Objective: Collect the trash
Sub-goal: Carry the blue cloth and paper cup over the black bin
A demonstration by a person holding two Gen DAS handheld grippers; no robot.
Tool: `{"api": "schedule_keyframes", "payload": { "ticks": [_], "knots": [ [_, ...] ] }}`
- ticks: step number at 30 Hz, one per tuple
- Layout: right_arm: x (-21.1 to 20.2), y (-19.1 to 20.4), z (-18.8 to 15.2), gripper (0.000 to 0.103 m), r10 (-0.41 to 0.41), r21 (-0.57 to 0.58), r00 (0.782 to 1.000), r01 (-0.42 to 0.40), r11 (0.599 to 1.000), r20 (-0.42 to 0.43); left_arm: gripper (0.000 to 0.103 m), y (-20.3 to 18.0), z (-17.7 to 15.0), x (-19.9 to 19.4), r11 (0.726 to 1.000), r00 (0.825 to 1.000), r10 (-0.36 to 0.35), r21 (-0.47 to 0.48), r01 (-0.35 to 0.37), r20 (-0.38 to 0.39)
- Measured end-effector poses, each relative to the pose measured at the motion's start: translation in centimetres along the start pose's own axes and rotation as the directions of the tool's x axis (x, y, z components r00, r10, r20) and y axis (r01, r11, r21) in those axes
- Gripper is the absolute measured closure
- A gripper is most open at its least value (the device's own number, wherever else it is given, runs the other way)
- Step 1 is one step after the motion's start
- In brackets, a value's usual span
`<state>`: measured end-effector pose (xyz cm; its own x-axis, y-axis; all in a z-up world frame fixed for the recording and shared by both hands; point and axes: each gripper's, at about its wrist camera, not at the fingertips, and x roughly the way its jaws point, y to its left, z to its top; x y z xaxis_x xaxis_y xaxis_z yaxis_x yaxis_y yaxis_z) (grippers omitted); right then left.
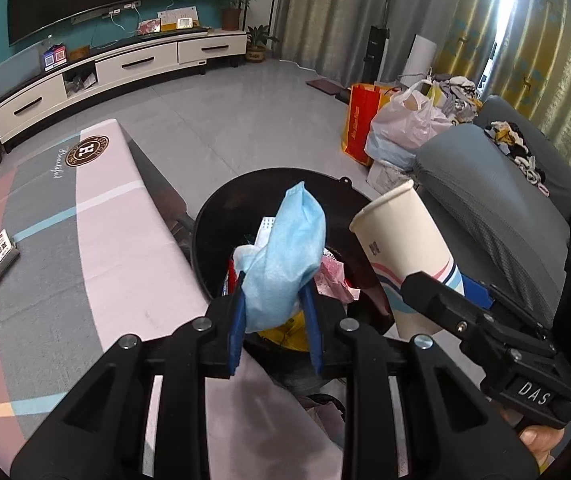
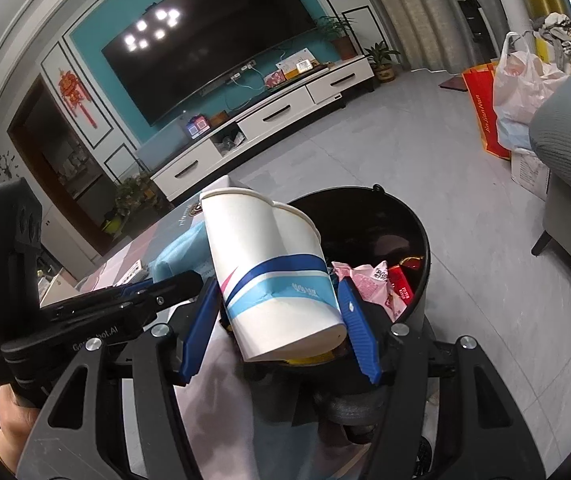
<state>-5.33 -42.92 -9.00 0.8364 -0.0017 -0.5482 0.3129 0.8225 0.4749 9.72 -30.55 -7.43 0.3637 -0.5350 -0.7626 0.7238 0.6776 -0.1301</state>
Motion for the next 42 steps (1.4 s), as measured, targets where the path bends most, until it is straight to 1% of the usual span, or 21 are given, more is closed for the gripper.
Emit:
{"api": "schedule_keyframes", "payload": {
  "ticks": [10, 19, 29, 42],
  "knots": [
    [1.7, 0.0, 0.0, 0.043, -0.055, -0.018, 0.998, 0.054, 0.998, -0.012, 0.076, -0.2, 0.1, 2.5, 1.000, 0.999, 0.019, 0.015, -0.018, -0.042],
    [3.0, 0.0, 0.2, 0.043, -0.117, -0.042, 0.992, 0.115, 0.993, -0.041, 0.075, 0.2, 0.3, 4.1, 0.999, 0.997, 0.035, 0.014, -0.034, -0.074],
    [4.3, 0.2, 0.7, 0.043, -0.124, -0.055, 0.991, 0.121, 0.991, -0.051, 0.074, 0.3, 0.4, 5.0, 0.999, 0.994, 0.053, 0.019, -0.051, -0.093],
    [4.9, -0.1, 0.9, 0.042, -0.145, -0.052, 0.988, 0.142, 0.988, -0.057, 0.073, 0.2, 0.2, 5.4, 0.998, 0.993, 0.058, 0.024, -0.056, -0.101]
  ]
}}
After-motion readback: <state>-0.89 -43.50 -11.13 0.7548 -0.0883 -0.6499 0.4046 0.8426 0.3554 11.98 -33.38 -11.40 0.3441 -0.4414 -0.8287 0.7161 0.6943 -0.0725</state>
